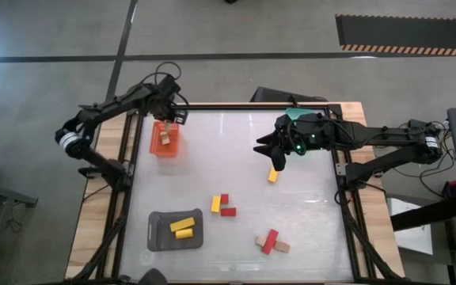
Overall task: Sort & place blocks by color
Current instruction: Put the brown block into the orange bin, then put the yellow block into the black bin
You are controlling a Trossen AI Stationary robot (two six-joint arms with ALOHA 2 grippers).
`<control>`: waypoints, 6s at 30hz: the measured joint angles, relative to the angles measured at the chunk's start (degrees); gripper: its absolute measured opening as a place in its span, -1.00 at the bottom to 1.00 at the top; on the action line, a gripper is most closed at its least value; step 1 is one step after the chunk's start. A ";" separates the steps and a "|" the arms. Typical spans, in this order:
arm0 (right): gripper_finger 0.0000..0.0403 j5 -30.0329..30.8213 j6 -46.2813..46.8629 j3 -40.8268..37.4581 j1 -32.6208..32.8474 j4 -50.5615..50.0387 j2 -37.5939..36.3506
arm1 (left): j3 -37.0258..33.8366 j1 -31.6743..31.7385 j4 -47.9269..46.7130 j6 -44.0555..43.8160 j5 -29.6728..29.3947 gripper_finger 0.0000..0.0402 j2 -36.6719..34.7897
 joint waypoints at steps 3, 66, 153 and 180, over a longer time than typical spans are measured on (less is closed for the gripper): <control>-0.15 0.00 0.01 -0.02 0.00 0.01 0.00 | -0.02 2.05 -0.20 -0.45 -0.29 -0.77 1.91; -0.15 -0.59 41.73 -1.07 -0.64 -35.99 19.98 | -0.17 -20.03 9.87 -7.61 -0.69 -0.50 -18.78; -0.40 -23.22 20.28 -10.38 -2.53 14.48 20.88 | 0.28 -25.42 15.57 -4.46 2.86 -0.50 -19.65; -0.40 -42.44 25.97 -10.34 -2.49 50.41 16.96 | 0.00 -40.50 45.47 25.34 32.29 -0.50 -19.42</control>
